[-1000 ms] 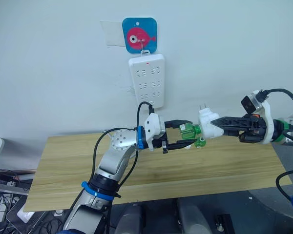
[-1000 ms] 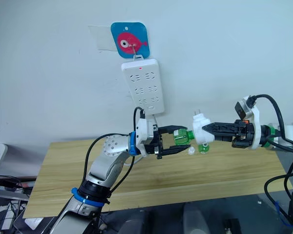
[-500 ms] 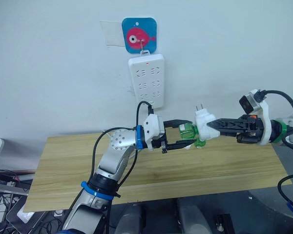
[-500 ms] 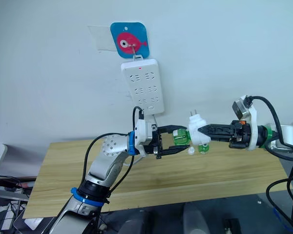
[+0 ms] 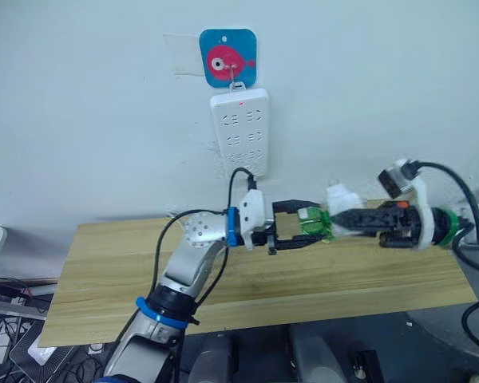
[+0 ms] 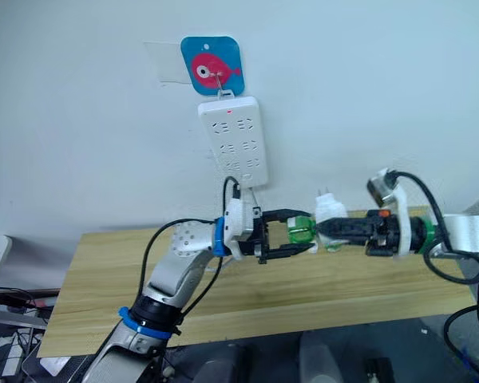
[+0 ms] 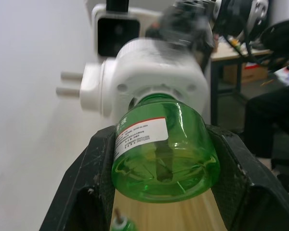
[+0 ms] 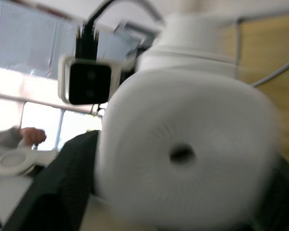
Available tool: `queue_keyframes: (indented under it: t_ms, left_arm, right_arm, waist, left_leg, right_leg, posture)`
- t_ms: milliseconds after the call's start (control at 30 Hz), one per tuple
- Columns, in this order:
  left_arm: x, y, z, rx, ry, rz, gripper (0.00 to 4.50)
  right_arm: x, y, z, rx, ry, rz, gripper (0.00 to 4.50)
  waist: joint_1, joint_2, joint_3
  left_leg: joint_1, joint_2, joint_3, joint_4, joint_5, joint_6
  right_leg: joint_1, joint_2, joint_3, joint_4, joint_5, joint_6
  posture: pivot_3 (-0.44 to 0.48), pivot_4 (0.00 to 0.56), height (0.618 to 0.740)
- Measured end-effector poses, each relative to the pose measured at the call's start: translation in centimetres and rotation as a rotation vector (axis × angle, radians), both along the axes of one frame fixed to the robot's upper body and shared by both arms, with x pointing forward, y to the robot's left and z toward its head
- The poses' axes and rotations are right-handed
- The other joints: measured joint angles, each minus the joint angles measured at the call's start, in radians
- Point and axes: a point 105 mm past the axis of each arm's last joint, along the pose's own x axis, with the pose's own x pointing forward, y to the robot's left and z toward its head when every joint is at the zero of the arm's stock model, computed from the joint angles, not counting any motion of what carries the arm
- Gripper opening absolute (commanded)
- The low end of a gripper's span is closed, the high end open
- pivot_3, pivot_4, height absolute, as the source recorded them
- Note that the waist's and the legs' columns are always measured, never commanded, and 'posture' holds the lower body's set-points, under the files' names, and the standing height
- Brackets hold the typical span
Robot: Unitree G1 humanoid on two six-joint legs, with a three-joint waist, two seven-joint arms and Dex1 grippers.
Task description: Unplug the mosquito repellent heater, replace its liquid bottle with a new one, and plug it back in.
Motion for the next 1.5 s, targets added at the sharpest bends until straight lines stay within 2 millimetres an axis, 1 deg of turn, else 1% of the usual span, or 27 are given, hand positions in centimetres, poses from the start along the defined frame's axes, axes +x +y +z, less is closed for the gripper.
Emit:
queue_keyframes:
  t_ms: [133,300,333,433,533,633,667,733,833,900,1000,1100,1167,1200,1267,1467,1500]
  left_arm:
    - [0.1,0.1,0.0,0.002,0.0,0.01,2.26]
    - [0.2,0.1,0.1,-0.006,0.002,0.021,2.26]
    - [0.3,0.1,0.1,-0.009,0.004,0.021,2.26]
    - [0.5,0.1,0.4,-0.013,0.002,0.031,2.26]
    - [0.9,0.3,0.9,-0.017,-0.008,0.043,2.26]
    - [1.0,0.5,0.9,-0.016,-0.008,0.049,2.26]
    - [1.1,0.5,0.9,-0.014,-0.008,0.05,2.26]
    - [1.1,0.6,0.9,-0.012,-0.008,0.053,2.26]
    - [1.1,0.6,0.9,-0.012,-0.007,0.052,2.26]
    - [1.1,0.7,0.8,-0.01,-0.006,0.054,2.26]
    - [1.0,0.9,0.6,-0.008,0.003,0.05,2.26]
    - [1.0,1.0,0.5,-0.008,0.012,0.046,2.26]
    - [0.9,1.1,0.5,-0.007,0.013,0.045,2.26]
    - [0.9,1.1,0.4,-0.006,0.014,0.045,2.26]
    - [0.8,1.1,0.4,-0.006,0.016,0.044,2.26]
    - [0.8,1.2,0.3,0.002,0.023,0.047,2.26]
    - [0.8,1.3,0.1,0.005,0.026,0.048,2.26]
  right_arm:
    - [-0.1,-0.3,-0.1,-0.006,0.004,-0.01,4.49]
    - [-0.5,-0.1,-0.4,-0.003,0.008,0.0,4.49]
    - [-0.8,-0.1,-0.5,-0.005,0.011,0.009,4.49]
    - [-2.5,-0.3,-1.1,-0.021,0.044,0.064,4.49]
    - [-3.6,-0.3,-1.5,-0.034,0.061,0.092,4.49]
    - [-4.8,-0.7,-2.2,-0.066,0.097,0.103,4.49]
    - [-5.1,-1.0,-2.4,-0.08,0.106,0.097,4.49]
    - [-5.1,-1.7,-2.6,-0.106,0.101,0.068,4.49]
    - [-3.5,-3.8,-2.7,-0.141,0.08,-0.045,3.86]
    - [-2.3,-5.6,-2.6,-0.16,0.071,-0.125,3.17]
    - [-0.6,-7.4,-1.3,-0.156,0.027,-0.201,2.07]
    - [0.6,-8.1,0.1,-0.142,-0.019,-0.227,0.94]
    - [1.3,-7.8,0.9,-0.117,-0.046,-0.221,0.19]
    - [1.6,-7.4,1.2,-0.094,-0.053,-0.208,0.04]
    - [1.8,-6.5,1.4,-0.069,-0.056,-0.172,0.04]
    - [1.6,-4.3,1.7,-0.013,-0.032,-0.065,0.04]
    - [1.7,-4.0,1.8,-0.005,-0.035,-0.055,0.04]
  waist:
    - [-0.001,0.0,0.0]
    - [-0.001,0.0,0.0]
    - [0.0,0.0,0.0]
    - [0.0,0.0,0.0]
    - [0.0,0.0,0.0]
    - [0.0,0.0,0.0]
    - [0.001,0.0,0.0]
    - [0.0,0.0,0.0]
    - [0.0,0.0,0.0]
    - [0.0,0.0,0.0]
    - [-0.003,0.0,0.0]
    - [-0.003,0.0,0.0]
    - [-0.004,0.0,0.0]
    - [-0.004,0.0,0.0]
    - [-0.003,0.0,0.0]
    - [-0.001,0.0,0.0]
    - [-0.001,0.0,0.0]
  left_leg:
    - [0.0,0.001,0.0,0.0,0.0,0.0]
    - [0.0,0.0,0.0,0.0,0.0,0.0]
    - [0.0,0.0,0.0,0.0,0.0,0.0]
    - [-0.001,0.0,-0.001,0.0,0.0,0.0]
    - [0.0,0.0,-0.001,0.001,0.0,0.0]
    - [0.0,0.0,-0.001,0.001,0.0,0.0]
    - [0.0,0.0,-0.001,0.001,0.0,0.0]
    - [0.0,0.0,-0.001,0.002,0.0,0.0]
    - [0.0,0.0,0.0,0.003,0.0,0.0]
    - [0.0,0.0,0.001,0.003,0.0,0.0]
    - [0.0,0.0,0.001,0.003,-0.001,0.001]
    - [0.0,0.0,0.001,0.003,-0.001,0.001]
    - [0.0,0.0,0.001,0.003,-0.001,0.001]
    - [0.0,0.0,0.001,0.003,-0.001,0.001]
    - [0.0,0.0,0.001,0.003,-0.001,0.001]
    - [-0.001,0.0,0.001,0.004,-0.002,0.003]
    - [-0.001,0.0,0.001,0.004,-0.002,0.003]
  right_leg:
    - [0.0,0.0,0.0,0.0,0.0,0.0]
    - [0.0,0.0,0.0,0.0,0.0,0.0]
    - [0.0,0.0,0.0,0.0,0.0,0.0]
    - [0.0,0.0,-0.001,0.0,0.0,0.0]
    - [0.0,0.0,-0.001,0.0,0.0,0.0]
    - [0.0,0.0,-0.001,0.0,0.0,0.0]
    - [0.0,0.0,-0.001,0.0,0.0,0.0]
    - [0.001,0.0,-0.001,0.0,0.0,0.0]
    - [0.001,0.001,-0.001,0.0,0.0,0.0]
    - [0.001,0.002,-0.001,0.0,0.0,0.0]
    - [0.0,0.002,0.0,0.001,0.0,0.0]
    - [0.0,0.002,0.0,0.001,0.0,0.0]
    - [0.0,0.001,0.0,0.001,0.0,0.0]
    - [0.0,0.001,0.0,0.001,0.0,0.0]
    - [0.0,0.001,0.0,0.001,0.0,0.0]
    - [0.0,0.0,0.0,0.0,0.0,0.0]
    - [0.0,0.0,0.0,0.0,0.0,0.0]
  posture:
    - [-0.176,0.219,0.74]
    - [-0.178,0.223,0.74]
    - [-0.177,0.223,0.74]
    - [-0.176,0.225,0.74]
    - [-0.177,0.225,0.74]
    - [-0.176,0.225,0.74]
    - [-0.175,0.227,0.74]
    - [-0.175,0.226,0.74]
    - [-0.181,0.227,0.74]
    - [-0.185,0.225,0.74]
    - [-0.189,0.222,0.74]
    - [-0.188,0.219,0.74]
    - [-0.188,0.219,0.74]
    - [-0.188,0.219,0.74]
    - [-0.188,0.219,0.74]
    - [-0.188,0.219,0.74]
    - [-0.167,0.22,0.74]
